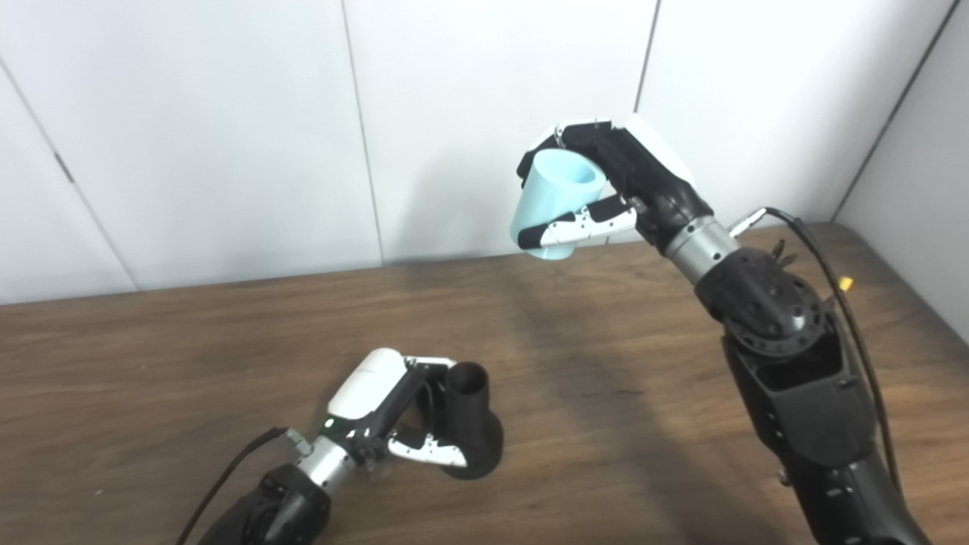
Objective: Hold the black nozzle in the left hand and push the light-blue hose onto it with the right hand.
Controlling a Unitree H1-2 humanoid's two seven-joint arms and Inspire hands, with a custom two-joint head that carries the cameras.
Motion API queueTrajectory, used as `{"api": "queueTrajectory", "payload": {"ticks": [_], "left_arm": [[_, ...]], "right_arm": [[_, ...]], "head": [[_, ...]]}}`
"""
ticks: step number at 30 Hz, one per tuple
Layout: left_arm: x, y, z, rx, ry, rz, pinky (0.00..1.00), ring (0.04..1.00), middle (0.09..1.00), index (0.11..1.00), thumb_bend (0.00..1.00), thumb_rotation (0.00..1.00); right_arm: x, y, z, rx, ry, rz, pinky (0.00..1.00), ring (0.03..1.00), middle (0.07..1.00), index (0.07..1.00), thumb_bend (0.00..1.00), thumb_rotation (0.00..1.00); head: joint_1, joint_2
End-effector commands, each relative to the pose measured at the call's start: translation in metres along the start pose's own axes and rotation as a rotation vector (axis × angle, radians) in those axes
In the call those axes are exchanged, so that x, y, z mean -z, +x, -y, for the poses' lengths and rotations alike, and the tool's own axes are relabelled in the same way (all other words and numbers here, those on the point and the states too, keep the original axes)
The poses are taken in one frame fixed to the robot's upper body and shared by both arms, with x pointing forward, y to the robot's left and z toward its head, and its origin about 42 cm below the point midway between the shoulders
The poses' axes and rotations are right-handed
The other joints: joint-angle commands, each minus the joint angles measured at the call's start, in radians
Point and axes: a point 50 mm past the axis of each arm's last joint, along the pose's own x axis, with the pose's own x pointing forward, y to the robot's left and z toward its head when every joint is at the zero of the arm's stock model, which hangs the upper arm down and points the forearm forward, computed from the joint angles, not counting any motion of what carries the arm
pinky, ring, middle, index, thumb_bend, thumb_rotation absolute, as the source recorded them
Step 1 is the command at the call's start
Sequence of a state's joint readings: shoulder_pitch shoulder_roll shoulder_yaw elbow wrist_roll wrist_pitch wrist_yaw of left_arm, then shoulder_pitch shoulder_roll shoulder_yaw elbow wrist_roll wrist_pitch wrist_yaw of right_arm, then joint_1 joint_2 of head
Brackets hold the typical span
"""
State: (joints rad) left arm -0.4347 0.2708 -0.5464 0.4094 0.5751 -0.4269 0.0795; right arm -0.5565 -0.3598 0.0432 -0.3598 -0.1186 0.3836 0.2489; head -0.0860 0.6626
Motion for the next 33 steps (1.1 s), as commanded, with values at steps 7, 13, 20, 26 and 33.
{"api": "queueTrajectory", "payload": {"ticks": [7,13,20,26,33], "left_arm": [[0.017,-0.048,0.075,0.263,-0.017,-0.194,0.35,0.423,0.457,0.499,0.5,0.0],[0.017,-0.046,0.076,0.265,-0.016,-0.193,0.36,0.427,0.458,0.498,0.5,0.0],[0.014,-0.044,0.078,0.274,-0.013,-0.188,0.37,0.437,0.466,0.494,0.5,0.0],[0.013,-0.042,0.077,0.266,-0.02,-0.186,0.38,0.437,0.467,0.494,0.5,0.0],[0.013,-0.042,0.077,0.26,-0.029,-0.196,0.39,0.447,0.472,0.489,0.5,0.0]], "right_arm": [[-0.021,-0.009,-0.007,-0.072,-0.001,0.118,0.35,0.417,0.487,0.494,0.52,0.0],[-0.015,-0.023,-0.024,-0.134,-0.033,0.087,0.38,0.449,0.488,0.481,0.52,0.0],[-0.005,-0.028,-0.044,-0.178,-0.023,0.07,0.34,0.432,0.488,0.48,0.52,0.0],[0.0,-0.028,-0.056,-0.205,0.0,0.068,0.32,0.425,0.485,0.49,0.52,0.0],[0.004,-0.023,-0.064,-0.208,0.018,0.103,0.33,0.433,0.481,0.485,0.52,0.0]], "head": [[0.015,0.009],[0.023,0.02],[0.028,0.027],[0.039,0.032],[0.044,0.035]]}}
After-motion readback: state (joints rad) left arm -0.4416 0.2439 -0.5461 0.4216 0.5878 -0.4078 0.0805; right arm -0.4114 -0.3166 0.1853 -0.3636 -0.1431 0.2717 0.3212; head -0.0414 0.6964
